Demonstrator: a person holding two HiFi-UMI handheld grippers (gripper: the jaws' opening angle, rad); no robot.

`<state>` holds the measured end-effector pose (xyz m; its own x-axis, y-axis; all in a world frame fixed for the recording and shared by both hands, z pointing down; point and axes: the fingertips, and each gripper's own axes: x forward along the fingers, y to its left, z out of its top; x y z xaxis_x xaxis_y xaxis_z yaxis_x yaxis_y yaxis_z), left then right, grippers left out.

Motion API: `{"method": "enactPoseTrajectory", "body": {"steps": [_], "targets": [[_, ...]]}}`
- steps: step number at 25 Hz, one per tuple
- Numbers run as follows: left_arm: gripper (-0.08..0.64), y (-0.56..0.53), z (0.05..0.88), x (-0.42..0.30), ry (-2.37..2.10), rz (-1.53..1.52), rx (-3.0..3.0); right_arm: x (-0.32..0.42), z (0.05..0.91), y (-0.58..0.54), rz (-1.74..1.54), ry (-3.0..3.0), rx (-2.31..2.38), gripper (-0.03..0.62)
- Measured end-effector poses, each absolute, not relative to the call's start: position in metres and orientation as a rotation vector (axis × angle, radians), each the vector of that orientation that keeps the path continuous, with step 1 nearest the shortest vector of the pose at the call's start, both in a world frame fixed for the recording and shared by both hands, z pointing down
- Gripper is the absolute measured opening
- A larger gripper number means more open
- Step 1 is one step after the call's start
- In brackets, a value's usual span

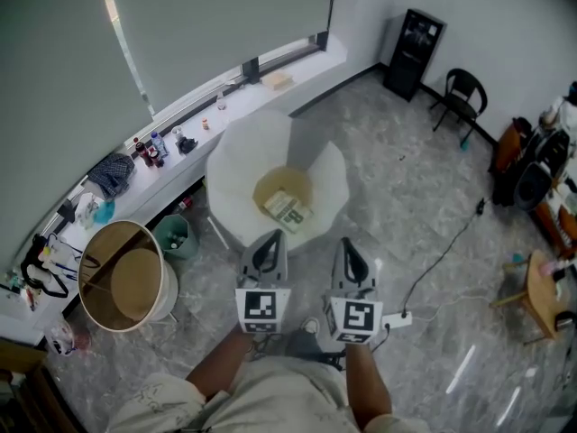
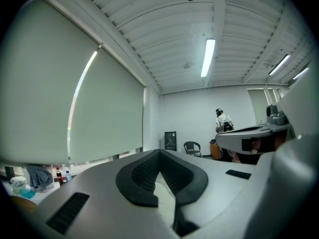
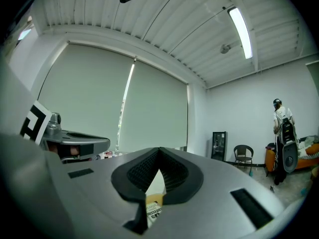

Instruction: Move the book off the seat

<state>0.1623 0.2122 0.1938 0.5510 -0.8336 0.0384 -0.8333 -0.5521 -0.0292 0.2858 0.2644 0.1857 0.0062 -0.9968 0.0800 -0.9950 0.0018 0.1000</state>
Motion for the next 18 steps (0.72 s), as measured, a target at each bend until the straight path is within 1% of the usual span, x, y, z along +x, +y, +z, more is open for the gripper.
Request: {"method": "enactPoseTrajectory", "body": {"steps": [5,9,14,18], "targets": [[0.002,0.175,0.189,0.218,1.493,-0.088,-2.727,0.338,0.184,0.221,-0.019,-2.175,2.125,0.005],[0.003,0.154,0.185,0.245,1.538,-0.088,-2.692,0.367,0.177,0.195,-0.04,-2.222,2.094,0.005],[0.002,0.13,0.187,0.256,1.603,-0.105,-2.652,0.386,0.185,0.166,-0.022,-2.259,2.051,0.004],[0.002,0.106,0.2,0.248,1.661,-0.14,-2.642,0.379,0.202,0.139,0.02,-2.285,1.988,0.004]]}}
